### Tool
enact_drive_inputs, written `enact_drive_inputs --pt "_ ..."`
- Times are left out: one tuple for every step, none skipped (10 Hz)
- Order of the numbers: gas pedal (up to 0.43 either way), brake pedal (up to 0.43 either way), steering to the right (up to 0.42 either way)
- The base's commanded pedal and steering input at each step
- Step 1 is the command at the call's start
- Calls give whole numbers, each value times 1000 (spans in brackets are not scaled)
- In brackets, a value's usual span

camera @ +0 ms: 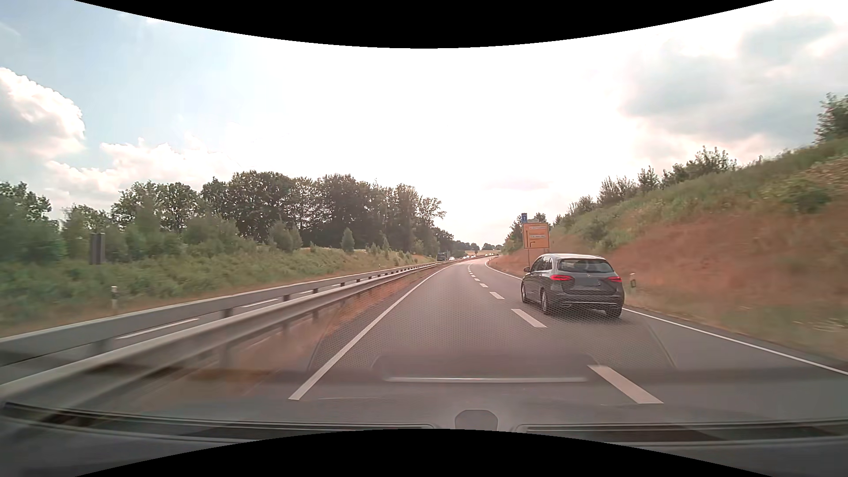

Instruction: Follow the waypoints while adhering to traffic rules and regulations

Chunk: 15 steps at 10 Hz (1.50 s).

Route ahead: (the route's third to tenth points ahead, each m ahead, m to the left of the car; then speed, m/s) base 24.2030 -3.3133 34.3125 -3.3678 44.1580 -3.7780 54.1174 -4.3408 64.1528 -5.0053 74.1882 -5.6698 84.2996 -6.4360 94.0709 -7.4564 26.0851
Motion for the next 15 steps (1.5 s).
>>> enact_drive_inputs --pt "350 0 5" --pt "350 0 4" --pt "350 0 4" --pt "350 0 5" --pt "350 0 5" --pt "350 0 5" --pt "350 0 5" --pt "350 0 5" --pt "339 0 6" --pt "339 0 6" --pt "331 0 6" --pt "331 0 6" --pt "331 0 6" --pt "331 0 6" --pt "331 0 6"
